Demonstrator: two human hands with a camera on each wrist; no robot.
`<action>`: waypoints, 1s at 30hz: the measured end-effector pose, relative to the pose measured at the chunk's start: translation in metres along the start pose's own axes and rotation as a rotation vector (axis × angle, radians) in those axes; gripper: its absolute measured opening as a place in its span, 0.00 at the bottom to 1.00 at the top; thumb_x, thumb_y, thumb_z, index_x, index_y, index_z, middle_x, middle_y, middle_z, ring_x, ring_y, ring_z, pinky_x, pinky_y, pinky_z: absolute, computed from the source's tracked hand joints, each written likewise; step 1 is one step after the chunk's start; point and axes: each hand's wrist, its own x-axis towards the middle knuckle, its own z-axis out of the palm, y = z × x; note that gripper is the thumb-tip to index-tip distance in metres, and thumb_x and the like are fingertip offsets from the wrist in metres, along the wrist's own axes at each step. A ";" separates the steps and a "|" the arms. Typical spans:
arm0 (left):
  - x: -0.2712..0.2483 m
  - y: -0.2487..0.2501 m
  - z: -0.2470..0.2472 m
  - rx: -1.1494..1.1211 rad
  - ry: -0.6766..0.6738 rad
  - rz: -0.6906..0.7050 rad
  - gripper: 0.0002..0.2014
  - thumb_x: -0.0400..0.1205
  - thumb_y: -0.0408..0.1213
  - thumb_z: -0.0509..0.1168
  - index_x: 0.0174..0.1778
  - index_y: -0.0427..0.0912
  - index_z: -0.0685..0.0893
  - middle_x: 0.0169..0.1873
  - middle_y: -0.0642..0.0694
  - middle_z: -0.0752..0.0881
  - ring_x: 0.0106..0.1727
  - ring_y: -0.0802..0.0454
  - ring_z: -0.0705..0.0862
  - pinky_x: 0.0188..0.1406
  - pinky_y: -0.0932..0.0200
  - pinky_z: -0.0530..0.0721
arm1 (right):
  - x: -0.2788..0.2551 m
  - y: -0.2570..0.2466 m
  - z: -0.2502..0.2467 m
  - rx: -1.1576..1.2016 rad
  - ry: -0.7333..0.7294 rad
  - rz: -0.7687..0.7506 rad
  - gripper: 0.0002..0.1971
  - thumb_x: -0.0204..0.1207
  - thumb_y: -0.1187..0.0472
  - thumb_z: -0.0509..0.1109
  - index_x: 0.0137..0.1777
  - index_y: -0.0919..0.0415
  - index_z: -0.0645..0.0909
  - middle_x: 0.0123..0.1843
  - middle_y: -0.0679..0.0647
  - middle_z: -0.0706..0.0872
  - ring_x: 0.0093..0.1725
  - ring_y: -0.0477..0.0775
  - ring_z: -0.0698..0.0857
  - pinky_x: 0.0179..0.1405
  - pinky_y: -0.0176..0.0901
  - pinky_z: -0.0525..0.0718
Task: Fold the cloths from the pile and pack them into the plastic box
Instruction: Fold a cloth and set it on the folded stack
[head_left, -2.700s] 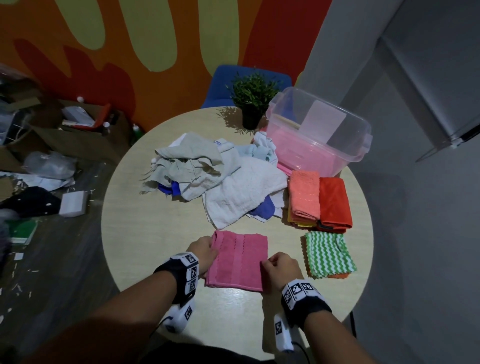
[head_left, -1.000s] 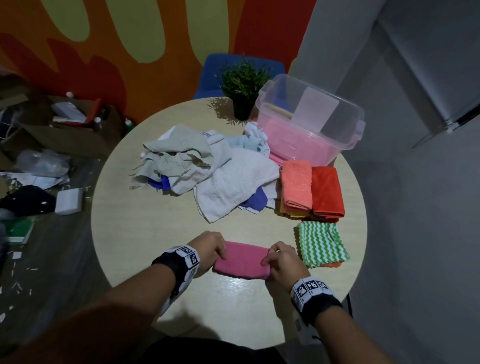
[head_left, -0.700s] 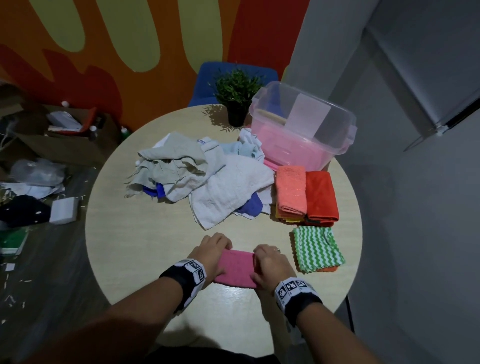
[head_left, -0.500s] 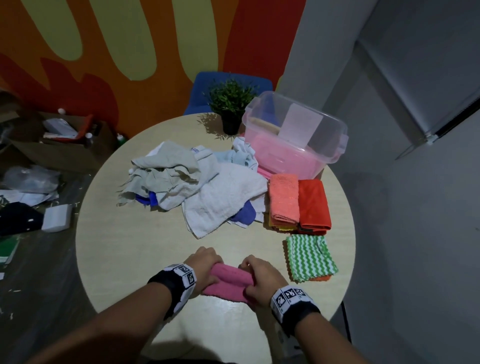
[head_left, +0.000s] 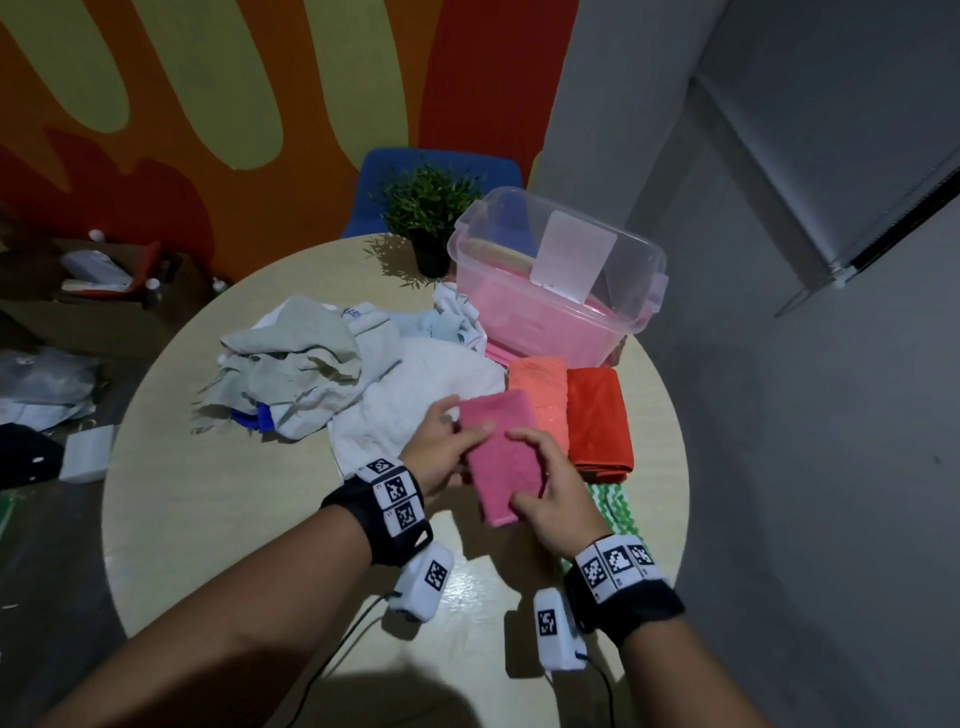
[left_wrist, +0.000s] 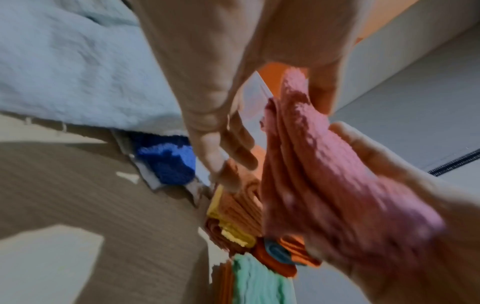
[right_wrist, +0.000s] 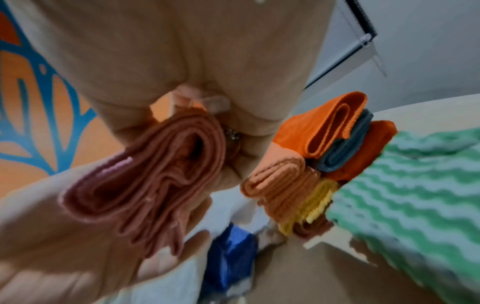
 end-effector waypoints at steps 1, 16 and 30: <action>0.000 -0.001 0.008 -0.015 -0.050 -0.036 0.30 0.79 0.31 0.74 0.73 0.50 0.68 0.62 0.39 0.86 0.51 0.42 0.90 0.37 0.50 0.90 | 0.005 0.000 -0.006 0.003 0.047 -0.009 0.39 0.67 0.78 0.71 0.72 0.40 0.73 0.71 0.51 0.77 0.65 0.49 0.82 0.56 0.44 0.88; 0.048 -0.002 0.068 0.666 0.222 0.283 0.19 0.80 0.33 0.72 0.67 0.45 0.82 0.57 0.48 0.88 0.52 0.52 0.87 0.60 0.53 0.86 | 0.088 0.002 -0.061 -0.582 0.221 0.173 0.35 0.74 0.59 0.73 0.81 0.44 0.67 0.83 0.56 0.59 0.79 0.63 0.65 0.77 0.48 0.64; 0.047 -0.020 -0.014 0.885 0.453 0.388 0.19 0.79 0.26 0.62 0.63 0.50 0.80 0.61 0.51 0.78 0.63 0.49 0.74 0.65 0.52 0.77 | 0.117 0.055 -0.040 -1.012 -0.032 0.342 0.38 0.73 0.21 0.35 0.78 0.29 0.22 0.79 0.44 0.14 0.84 0.71 0.30 0.74 0.87 0.45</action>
